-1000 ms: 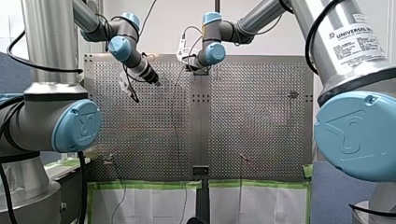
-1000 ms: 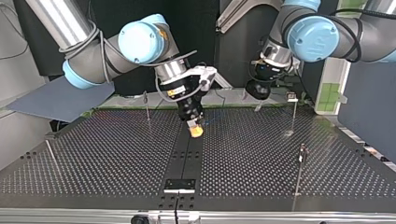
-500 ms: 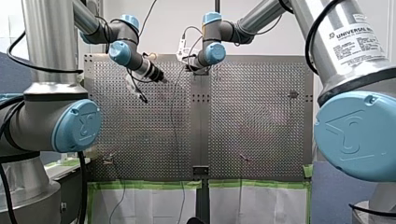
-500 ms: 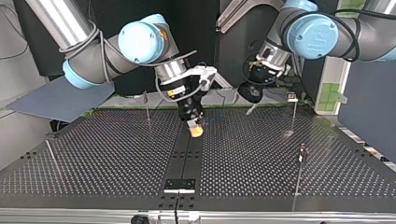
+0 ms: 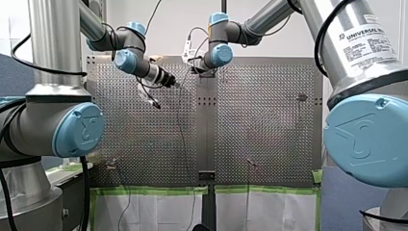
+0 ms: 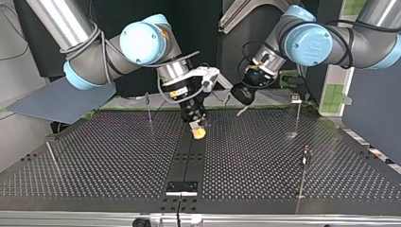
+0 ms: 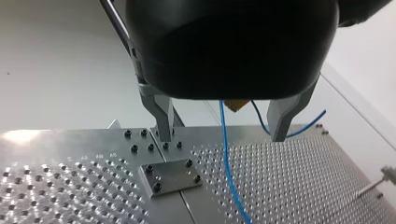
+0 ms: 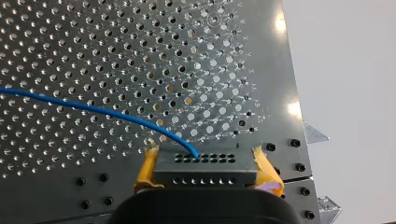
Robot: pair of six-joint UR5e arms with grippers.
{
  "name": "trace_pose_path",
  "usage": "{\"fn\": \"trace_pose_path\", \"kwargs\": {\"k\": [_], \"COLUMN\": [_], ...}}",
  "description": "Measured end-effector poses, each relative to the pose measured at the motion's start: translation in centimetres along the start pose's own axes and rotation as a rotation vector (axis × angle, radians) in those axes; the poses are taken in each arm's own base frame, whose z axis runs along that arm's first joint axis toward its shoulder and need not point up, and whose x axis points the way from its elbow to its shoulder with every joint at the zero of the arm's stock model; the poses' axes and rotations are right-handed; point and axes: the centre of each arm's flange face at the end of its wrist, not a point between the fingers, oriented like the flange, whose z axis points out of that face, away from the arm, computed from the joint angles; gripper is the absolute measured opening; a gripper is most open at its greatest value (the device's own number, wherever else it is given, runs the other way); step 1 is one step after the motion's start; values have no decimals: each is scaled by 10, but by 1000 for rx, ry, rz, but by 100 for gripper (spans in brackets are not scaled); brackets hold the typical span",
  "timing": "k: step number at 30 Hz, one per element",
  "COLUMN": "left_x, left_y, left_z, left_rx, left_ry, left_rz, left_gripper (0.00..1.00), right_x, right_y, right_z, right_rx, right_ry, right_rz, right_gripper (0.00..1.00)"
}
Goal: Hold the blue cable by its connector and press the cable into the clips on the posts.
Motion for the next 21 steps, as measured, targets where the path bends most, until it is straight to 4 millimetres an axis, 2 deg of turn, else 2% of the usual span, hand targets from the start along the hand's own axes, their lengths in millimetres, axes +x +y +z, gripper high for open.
{"fn": "trace_pose_path", "kwargs": {"k": [5, 11, 21], "left_x": [2, 8, 6], "left_y": [0, 10, 19], "left_z": [6, 15, 27], "left_rx": [36, 29, 41], "left_ry": [21, 40, 7], "left_rz": [-32, -86, -158], "left_gripper": [100, 100, 100], "right_x": [0, 0, 0], "right_y": [0, 0, 0], "right_z": [0, 0, 0], "right_rx": [1, 3, 8], "right_ry": [1, 1, -2], "right_rz": [0, 0, -1], "right_gripper": [0, 0, 0]}}
